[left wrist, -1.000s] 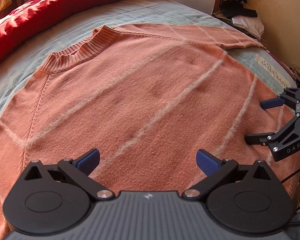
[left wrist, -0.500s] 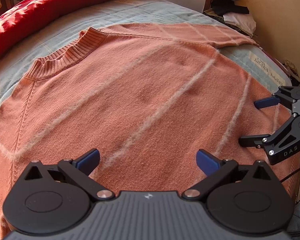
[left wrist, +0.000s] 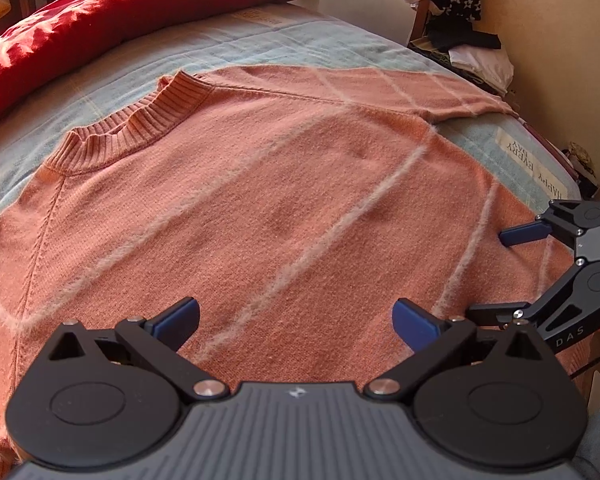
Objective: Fold clothes
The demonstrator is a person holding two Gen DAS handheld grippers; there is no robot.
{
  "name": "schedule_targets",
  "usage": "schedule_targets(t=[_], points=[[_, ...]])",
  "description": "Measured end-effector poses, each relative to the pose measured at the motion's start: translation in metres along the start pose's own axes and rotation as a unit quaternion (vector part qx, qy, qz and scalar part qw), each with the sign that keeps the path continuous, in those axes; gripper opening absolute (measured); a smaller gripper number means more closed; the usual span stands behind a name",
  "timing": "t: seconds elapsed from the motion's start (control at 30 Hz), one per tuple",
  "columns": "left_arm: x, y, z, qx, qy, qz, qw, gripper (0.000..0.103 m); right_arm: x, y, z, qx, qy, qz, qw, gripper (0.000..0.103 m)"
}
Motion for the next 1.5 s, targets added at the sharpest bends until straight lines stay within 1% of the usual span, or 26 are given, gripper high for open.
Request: schedule_targets(t=[0.17, 0.33, 0.47, 0.67, 0.83, 0.9, 1.07, 1.17, 1.23, 1.3, 1.37, 1.5], points=[[0.006, 0.002, -0.002, -0.024, -0.001, -0.012, 0.9997, 0.102, 0.001, 0.012, 0.003, 0.003, 0.002, -0.003, 1.000, 0.103], [0.020, -0.011, 0.013, -0.038, 0.021, -0.028, 0.9987, 0.102, 0.002, 0.026, 0.007, 0.005, 0.005, -0.009, 1.000, 0.103], [0.023, -0.031, 0.026, -0.029, 0.046, -0.020, 0.9983, 0.102, -0.002, 0.037, 0.012, 0.008, 0.010, -0.011, 1.000, 0.103], [0.043, -0.053, 0.040, 0.004, 0.072, -0.021, 0.9972, 0.102, -0.017, 0.051, 0.035, 0.042, 0.030, -0.007, 0.999, 0.103], [0.049, -0.059, 0.048, 0.043, 0.069, -0.014, 0.9966, 0.102, -0.026, 0.063, 0.049, 0.072, 0.048, -0.003, 0.996, 0.103], [0.048, -0.057, 0.048, 0.050, 0.067, -0.016, 0.9964, 0.102, -0.025, 0.063, 0.048, 0.072, 0.051, -0.003, 0.996, 0.103], [0.048, -0.045, 0.040, 0.040, 0.055, -0.025, 0.9974, 0.102, -0.023, 0.064, 0.046, 0.070, 0.059, -0.001, 0.996, 0.103], [0.050, -0.040, 0.035, 0.026, 0.058, -0.031, 0.9975, 0.102, -0.021, 0.064, 0.045, 0.070, 0.063, -0.001, 0.996, 0.103], [0.053, -0.040, 0.033, 0.020, 0.067, -0.034, 0.9969, 0.102, -0.020, 0.062, 0.047, 0.082, 0.065, -0.008, 0.994, 0.103], [0.053, -0.044, 0.032, 0.025, 0.084, -0.031, 0.9957, 0.102, -0.022, 0.061, 0.054, 0.106, 0.078, -0.010, 0.991, 0.103], [0.051, -0.053, 0.028, 0.026, 0.101, -0.021, 0.9943, 0.102, -0.024, 0.056, 0.062, 0.140, 0.085, -0.011, 0.986, 0.103], [0.049, -0.074, 0.017, 0.020, 0.140, 0.003, 0.9899, 0.102, -0.016, 0.035, 0.059, 0.176, 0.092, -0.005, 0.980, 0.103]])
Point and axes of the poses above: each gripper's, at about its wrist camera, not at the fingertips, and x roughly against the way its jaws point, z to its left, y to its top, the point moved 4 cm from there along -x, roughly the way its jaws point, and after that the axes turned 9 degrees about y, right-handed, at the moved point
